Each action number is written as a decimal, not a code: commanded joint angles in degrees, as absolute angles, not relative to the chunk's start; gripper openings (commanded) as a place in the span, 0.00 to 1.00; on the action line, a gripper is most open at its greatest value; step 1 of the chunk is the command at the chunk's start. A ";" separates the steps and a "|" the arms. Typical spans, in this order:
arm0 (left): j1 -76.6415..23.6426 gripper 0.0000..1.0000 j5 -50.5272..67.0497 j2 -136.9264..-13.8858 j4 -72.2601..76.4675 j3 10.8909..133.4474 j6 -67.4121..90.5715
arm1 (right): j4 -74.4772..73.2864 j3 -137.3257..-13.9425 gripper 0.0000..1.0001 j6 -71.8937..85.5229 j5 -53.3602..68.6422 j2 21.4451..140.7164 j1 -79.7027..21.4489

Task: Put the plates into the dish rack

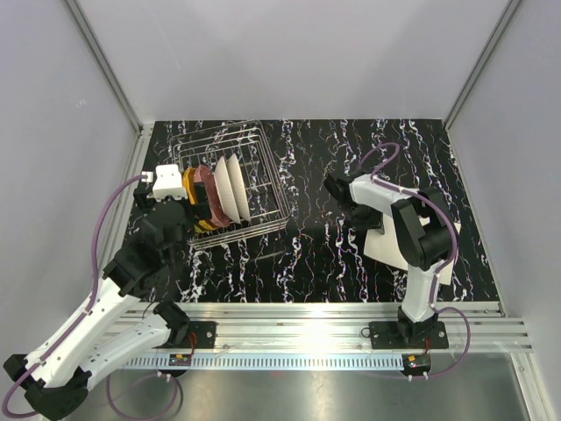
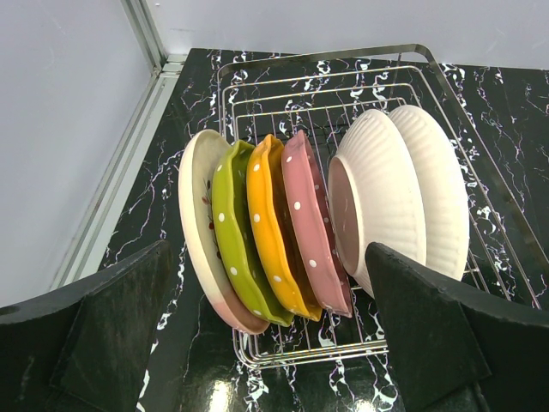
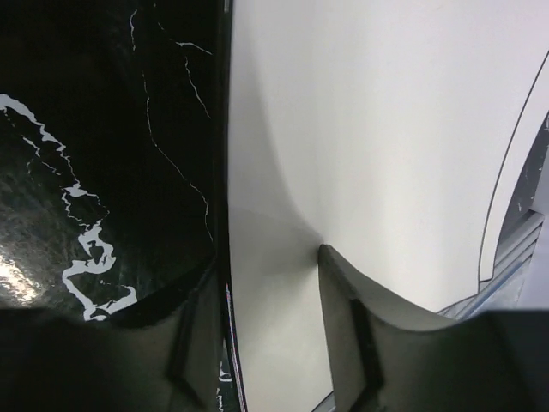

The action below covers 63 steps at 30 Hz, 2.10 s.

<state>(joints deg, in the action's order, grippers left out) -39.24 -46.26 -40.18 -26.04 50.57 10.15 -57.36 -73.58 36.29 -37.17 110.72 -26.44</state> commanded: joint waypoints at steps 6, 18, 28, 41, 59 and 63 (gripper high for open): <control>-39.02 0.99 -45.97 -40.08 -24.17 53.17 10.63 | -56.51 -73.12 0.20 37.79 -38.41 112.06 -26.19; -39.02 0.99 -46.23 -40.17 -24.17 53.17 10.63 | -63.37 -79.80 0.00 37.01 -37.89 102.77 -29.09; -39.02 0.99 -45.97 -40.17 -24.17 53.00 10.63 | -59.42 -76.03 0.00 36.48 -37.27 87.11 -29.00; -39.02 0.99 -45.79 -40.34 -24.26 53.17 10.72 | -59.68 -75.85 0.00 34.98 -35.42 78.58 -28.83; -39.02 0.99 -45.70 -40.69 -24.79 53.35 10.99 | -53.26 -73.04 0.00 32.87 -31.90 61.27 -25.93; -39.02 0.99 -45.26 -41.31 -25.14 53.70 11.16 | -52.74 -72.60 0.00 33.05 -30.76 59.59 -25.49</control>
